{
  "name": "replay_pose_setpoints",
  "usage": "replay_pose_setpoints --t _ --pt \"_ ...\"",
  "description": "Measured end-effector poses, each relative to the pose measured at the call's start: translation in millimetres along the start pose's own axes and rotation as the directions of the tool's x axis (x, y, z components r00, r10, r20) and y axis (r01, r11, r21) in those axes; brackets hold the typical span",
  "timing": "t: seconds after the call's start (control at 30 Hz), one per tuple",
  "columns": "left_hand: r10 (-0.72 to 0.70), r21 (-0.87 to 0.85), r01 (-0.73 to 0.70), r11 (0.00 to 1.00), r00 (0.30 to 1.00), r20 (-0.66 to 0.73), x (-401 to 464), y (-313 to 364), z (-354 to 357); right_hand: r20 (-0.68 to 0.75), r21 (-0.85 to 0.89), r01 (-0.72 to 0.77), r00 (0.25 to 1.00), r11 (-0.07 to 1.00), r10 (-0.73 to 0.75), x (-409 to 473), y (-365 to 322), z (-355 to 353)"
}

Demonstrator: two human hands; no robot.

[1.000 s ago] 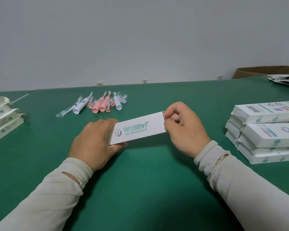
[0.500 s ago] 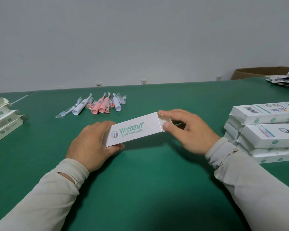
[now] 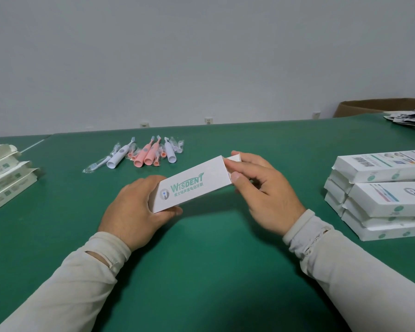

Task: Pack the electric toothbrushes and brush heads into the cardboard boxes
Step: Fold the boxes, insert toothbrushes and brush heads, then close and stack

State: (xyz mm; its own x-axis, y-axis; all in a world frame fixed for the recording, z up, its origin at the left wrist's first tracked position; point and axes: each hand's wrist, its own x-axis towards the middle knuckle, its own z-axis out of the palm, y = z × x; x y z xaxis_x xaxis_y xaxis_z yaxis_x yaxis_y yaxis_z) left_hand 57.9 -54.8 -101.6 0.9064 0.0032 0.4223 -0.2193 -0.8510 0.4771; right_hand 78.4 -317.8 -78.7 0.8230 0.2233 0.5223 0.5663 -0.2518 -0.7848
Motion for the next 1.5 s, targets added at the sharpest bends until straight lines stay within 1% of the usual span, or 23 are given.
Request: replay_pose_setpoints --t 0.03,0.13,0.2,0.3,0.43,0.53,0.6,0.67,0.77,0.93,1.0,1.07,1.13,1.2,1.27,1.33,1.4,1.5 --pt "-0.002 0.008 0.002 1.0 1.0 0.0 0 0 0 -0.007 0.006 0.013 1.0 1.0 -0.013 -1 -1 0" --pt "-0.008 0.034 0.007 0.999 1.0 0.005 0 1 0 -0.096 -0.002 0.065 0.993 0.998 -0.065 -2 -5 1" --pt "-0.009 0.044 0.008 0.999 1.0 0.005 0 1 0 -0.13 0.013 0.063 0.99 0.998 -0.061 -2 -6 3" --pt "-0.007 0.055 0.007 0.998 1.0 -0.006 -1 2 -1 -0.146 0.161 -0.018 0.988 0.987 0.042 -1 -6 5" --pt "-0.008 0.068 0.009 0.998 1.0 -0.022 -1 4 -2 -0.143 0.323 -0.122 0.974 0.939 0.176 3 -4 5" --pt "-0.001 0.115 0.005 0.993 1.0 -0.032 -1 5 -3 -0.088 0.48 -0.195 0.959 0.855 0.268 3 -3 6" --pt "0.007 0.147 -0.001 0.989 0.999 -0.042 -1 7 -4 -0.062 0.537 -0.238 0.946 0.809 0.32 3 -3 8" --pt "0.008 0.166 0.0 0.986 0.999 -0.044 -1 9 -6 -0.064 0.559 -0.261 0.933 0.787 0.355 3 -2 9" --pt "0.016 0.201 -0.007 0.98 0.999 -0.044 -1 12 -7 -0.084 0.557 -0.263 0.926 0.788 0.369 4 -1 9" --pt "0.03 0.243 -0.017 0.97 0.998 -0.05 -2 16 -8 -0.136 0.487 -0.233 0.932 0.842 0.337 2 -1 10" --pt "0.03 0.24 -0.02 0.971 0.999 -0.037 -2 18 -7 -0.165 0.44 -0.209 0.937 0.873 0.307 1 -2 10" --pt "0.028 0.218 -0.021 0.976 0.999 -0.028 -3 19 -6 -0.179 0.348 -0.183 0.95 0.919 0.256 0 -3 12" --pt "0.023 0.195 -0.018 0.981 0.999 -0.025 -3 20 -5 -0.152 0.231 -0.147 0.971 0.962 0.185 -2 -2 16" --pt "0.014 0.165 -0.011 0.986 1.0 -0.02 -4 19 -5 -0.103 0.206 -0.12 0.984 0.971 0.143 -3 0 19" --pt "0.018 0.111 -0.017 0.994 1.0 -0.013 -5 17 -4 -0.093 0.21 -0.129 0.984 0.969 0.151 -3 3 18" --pt "0.049 0.047 -0.048 0.998 0.999 -0.007 -7 16 -2 -0.13 0.218 -0.171 0.971 0.961 0.203 0 7 17" --pt "0.104 0.025 -0.104 0.994 0.995 -0.002 -8 16 -2 -0.166 0.247 -0.21 0.953 0.946 0.254 5 12 16" --pt "0.128 0.019 -0.128 0.992 0.992 -0.017 -10 13 -1 -0.181 0.219 -0.24 0.942 0.946 0.282 6 18 11"
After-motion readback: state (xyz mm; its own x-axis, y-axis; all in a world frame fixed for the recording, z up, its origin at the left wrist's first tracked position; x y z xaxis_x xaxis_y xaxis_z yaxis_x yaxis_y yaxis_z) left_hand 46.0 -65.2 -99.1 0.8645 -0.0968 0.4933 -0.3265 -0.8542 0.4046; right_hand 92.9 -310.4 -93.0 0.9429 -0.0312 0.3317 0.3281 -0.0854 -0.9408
